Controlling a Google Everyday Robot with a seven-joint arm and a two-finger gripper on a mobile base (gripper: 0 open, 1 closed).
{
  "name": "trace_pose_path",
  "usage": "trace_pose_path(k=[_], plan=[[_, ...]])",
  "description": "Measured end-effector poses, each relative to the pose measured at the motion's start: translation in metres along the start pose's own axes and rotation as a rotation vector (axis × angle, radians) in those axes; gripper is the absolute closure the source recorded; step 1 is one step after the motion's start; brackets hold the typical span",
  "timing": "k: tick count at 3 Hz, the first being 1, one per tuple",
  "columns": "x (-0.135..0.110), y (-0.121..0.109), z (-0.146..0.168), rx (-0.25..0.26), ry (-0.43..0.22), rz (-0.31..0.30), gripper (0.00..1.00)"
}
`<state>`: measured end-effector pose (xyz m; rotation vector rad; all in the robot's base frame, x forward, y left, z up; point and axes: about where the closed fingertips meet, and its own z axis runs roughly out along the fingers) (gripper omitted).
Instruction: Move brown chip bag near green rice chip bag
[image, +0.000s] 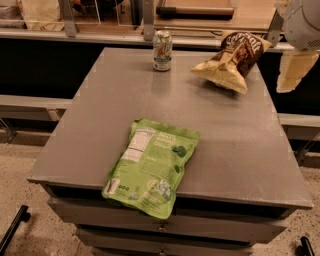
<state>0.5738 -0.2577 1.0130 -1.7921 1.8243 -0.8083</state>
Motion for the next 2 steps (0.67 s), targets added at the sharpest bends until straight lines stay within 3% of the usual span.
trace_pose_path(k=[1, 2], plan=[[0.022, -0.021, 0.02, -0.002, 0.119, -0.182, 0.0], [0.036, -0.044, 0.036, -0.056, 0.155, -0.305, 0.0]])
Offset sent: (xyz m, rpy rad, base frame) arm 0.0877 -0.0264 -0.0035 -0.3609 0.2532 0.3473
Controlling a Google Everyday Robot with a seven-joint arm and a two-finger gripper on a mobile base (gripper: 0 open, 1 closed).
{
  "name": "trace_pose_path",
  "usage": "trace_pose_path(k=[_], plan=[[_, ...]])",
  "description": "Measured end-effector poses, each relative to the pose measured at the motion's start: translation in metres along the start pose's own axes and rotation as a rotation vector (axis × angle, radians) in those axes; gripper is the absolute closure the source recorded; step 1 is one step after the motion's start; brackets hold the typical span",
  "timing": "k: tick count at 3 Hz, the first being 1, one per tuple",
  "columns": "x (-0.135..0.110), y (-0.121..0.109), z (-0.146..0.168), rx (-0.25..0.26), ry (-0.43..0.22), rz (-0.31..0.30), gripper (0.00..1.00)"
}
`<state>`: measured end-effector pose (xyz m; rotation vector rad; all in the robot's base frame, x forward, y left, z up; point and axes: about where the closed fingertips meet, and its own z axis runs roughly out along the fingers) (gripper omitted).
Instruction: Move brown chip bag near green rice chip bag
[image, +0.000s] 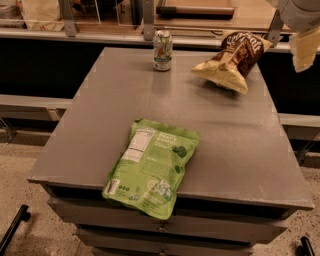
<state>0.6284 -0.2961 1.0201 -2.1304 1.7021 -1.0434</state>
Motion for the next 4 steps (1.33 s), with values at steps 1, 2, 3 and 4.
trace_pose_path(k=[1, 2, 3, 4], plan=[[-0.009, -0.01, 0.022, -0.055, -0.123, -0.087, 0.0], [-0.037, -0.009, 0.05, -0.061, -0.346, -0.162, 0.0], [-0.053, -0.006, 0.065, 0.001, -0.489, -0.193, 0.0], [-0.057, -0.006, 0.081, 0.088, -0.556, -0.226, 0.0]])
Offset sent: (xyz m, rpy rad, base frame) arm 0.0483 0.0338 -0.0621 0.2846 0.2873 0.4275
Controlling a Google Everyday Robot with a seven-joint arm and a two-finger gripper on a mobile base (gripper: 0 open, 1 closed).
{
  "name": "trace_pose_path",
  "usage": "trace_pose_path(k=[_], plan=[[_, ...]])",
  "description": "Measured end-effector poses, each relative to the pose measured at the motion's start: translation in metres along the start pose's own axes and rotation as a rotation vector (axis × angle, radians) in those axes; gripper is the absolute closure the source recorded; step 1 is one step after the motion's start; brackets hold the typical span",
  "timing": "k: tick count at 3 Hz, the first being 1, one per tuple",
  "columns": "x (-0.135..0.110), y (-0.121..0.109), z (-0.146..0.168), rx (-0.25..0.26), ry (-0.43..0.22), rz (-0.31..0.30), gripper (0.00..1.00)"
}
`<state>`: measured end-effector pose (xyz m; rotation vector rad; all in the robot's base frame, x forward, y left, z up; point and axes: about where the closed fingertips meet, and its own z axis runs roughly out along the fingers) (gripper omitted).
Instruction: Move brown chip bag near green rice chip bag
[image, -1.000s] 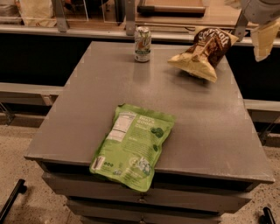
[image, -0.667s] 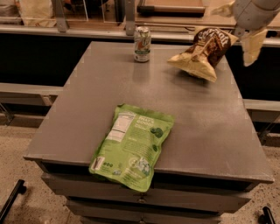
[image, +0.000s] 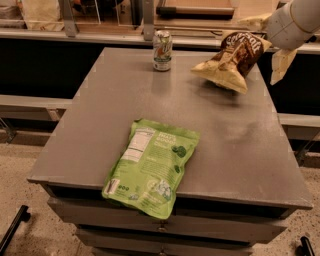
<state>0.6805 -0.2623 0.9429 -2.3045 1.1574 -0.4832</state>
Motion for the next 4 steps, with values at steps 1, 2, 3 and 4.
trace_pose_path(k=[1, 2, 3, 4], plan=[[0.0, 0.0, 0.004, 0.005, -0.007, -0.015, 0.0], [-0.001, 0.0, 0.006, 0.009, -0.005, -0.026, 0.0], [-0.006, -0.003, 0.018, 0.045, 0.01, -0.117, 0.0], [-0.014, -0.012, 0.046, 0.093, 0.048, -0.211, 0.0]])
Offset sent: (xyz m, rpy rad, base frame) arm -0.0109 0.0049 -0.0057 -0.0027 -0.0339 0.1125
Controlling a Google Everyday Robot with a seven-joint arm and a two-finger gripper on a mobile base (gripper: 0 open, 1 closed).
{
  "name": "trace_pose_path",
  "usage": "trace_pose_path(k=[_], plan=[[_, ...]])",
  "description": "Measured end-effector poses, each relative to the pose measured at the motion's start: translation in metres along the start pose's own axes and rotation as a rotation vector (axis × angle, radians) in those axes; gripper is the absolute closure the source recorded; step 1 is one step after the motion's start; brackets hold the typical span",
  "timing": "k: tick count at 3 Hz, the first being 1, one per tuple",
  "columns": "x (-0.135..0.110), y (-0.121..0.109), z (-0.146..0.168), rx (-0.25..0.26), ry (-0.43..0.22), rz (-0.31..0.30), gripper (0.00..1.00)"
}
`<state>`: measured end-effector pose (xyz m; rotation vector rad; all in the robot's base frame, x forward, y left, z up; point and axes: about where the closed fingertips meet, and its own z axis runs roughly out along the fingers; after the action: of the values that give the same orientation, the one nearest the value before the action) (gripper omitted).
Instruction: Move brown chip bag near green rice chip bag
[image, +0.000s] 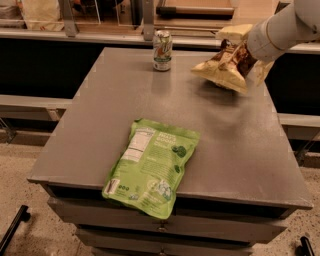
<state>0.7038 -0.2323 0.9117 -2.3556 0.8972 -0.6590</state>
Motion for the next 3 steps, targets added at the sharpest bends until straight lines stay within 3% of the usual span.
trace_pose_path(k=[2, 3], plan=[[0.012, 0.006, 0.03, -0.023, 0.003, 0.041, 0.03], [0.013, 0.007, 0.033, -0.022, 0.008, 0.045, 0.26]])
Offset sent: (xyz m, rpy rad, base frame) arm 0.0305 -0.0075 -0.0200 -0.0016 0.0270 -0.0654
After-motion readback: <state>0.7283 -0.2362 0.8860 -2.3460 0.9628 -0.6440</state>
